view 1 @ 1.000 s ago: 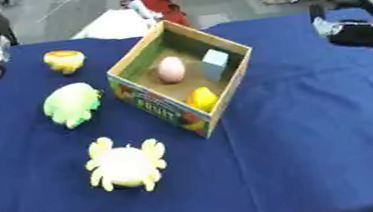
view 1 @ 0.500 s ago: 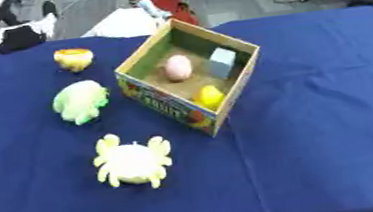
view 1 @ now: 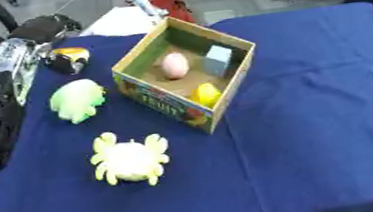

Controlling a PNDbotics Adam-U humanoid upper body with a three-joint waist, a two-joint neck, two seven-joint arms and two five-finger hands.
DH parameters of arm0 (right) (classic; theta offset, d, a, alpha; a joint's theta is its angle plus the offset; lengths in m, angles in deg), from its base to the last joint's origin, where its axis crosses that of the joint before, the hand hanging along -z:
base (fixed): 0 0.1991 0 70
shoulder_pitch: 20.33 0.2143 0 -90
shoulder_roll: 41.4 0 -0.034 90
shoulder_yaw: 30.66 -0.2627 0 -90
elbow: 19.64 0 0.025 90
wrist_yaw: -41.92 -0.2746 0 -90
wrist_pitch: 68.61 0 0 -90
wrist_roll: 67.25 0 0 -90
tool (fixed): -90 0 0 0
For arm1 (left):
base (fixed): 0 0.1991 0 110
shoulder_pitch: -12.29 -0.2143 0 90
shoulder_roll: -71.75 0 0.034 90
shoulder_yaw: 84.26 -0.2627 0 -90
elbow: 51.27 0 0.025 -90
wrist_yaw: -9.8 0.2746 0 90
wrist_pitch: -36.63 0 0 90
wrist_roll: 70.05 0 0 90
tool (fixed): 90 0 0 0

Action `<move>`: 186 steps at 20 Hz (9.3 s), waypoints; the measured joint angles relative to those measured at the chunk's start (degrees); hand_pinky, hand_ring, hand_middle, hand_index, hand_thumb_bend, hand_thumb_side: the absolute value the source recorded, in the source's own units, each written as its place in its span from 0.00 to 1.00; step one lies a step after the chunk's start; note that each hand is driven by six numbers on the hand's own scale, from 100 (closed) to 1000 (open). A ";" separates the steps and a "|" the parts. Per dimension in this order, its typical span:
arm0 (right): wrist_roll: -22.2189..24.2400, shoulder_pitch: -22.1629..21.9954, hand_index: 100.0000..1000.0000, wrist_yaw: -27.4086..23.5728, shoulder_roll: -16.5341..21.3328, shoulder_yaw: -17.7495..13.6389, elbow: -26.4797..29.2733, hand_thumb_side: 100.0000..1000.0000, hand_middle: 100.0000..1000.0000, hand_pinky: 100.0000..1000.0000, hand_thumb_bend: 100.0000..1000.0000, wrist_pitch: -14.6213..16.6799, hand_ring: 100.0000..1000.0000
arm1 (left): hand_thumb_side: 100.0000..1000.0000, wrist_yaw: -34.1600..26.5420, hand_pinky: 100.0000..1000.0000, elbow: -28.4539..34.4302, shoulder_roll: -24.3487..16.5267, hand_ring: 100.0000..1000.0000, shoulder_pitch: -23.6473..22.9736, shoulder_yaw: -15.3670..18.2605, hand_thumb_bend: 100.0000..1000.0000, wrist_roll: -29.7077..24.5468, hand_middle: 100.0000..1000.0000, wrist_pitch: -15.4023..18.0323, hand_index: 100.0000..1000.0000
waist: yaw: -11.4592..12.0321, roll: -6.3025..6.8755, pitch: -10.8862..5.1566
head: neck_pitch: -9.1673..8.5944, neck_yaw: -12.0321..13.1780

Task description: Pick up objects on the table and place them in the box.

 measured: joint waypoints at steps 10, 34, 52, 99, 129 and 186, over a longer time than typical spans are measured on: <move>0.14 -0.18 0.82 -0.40 -1.29 0.07 -0.68 0.48 0.58 0.58 0.00 -0.41 0.53 | 0.14 5.30 0.76 -4.14 0.65 0.72 1.05 3.26 0.30 3.03 0.73 -7.11 0.88 | -0.70 0.00 0.00 | -0.04 0.85; -0.14 -0.70 0.78 -0.37 -2.92 0.39 -1.05 0.52 0.57 0.58 0.00 -1.40 0.52 | 0.00 15.25 0.45 -5.64 -1.85 0.34 -2.26 4.68 0.20 18.20 0.30 -14.92 0.49 | -1.42 0.00 0.86 | -0.83 1.88; -0.48 -1.69 0.78 0.12 -2.95 0.01 -1.55 0.53 0.56 0.58 0.00 -1.75 0.52 | 0.05 -13.61 0.49 21.99 -5.82 0.35 -3.73 -9.00 0.04 12.33 0.31 5.02 0.49 | 0.34 0.00 0.75 | -0.02 -0.35; 1.10 -2.71 0.78 0.08 -3.46 -0.22 -2.47 0.56 0.57 0.58 0.00 -1.48 0.54 | 0.76 -28.18 0.80 20.21 -10.33 0.79 -14.07 -12.84 0.69 -21.57 0.84 5.34 0.97 | 3.20 0.00 -0.04 | 0.00 -0.26; 1.69 -3.75 0.79 0.06 -3.81 -0.12 -3.14 0.55 0.57 0.58 0.00 -1.27 0.53 | 0.08 -22.19 0.52 27.17 -2.69 0.39 -0.98 -11.78 0.07 -8.24 0.44 5.62 0.68 | 1.29 0.00 -1.07 | 1.02 -0.04; 2.87 -3.45 0.79 -0.11 -4.63 0.70 -4.18 0.55 0.57 0.58 0.00 -0.88 0.53 | 0.48 -38.80 0.75 46.60 -14.13 0.70 -21.42 -31.54 0.50 -28.76 0.77 15.01 0.90 | 2.04 0.68 -0.99 | 0.47 -1.64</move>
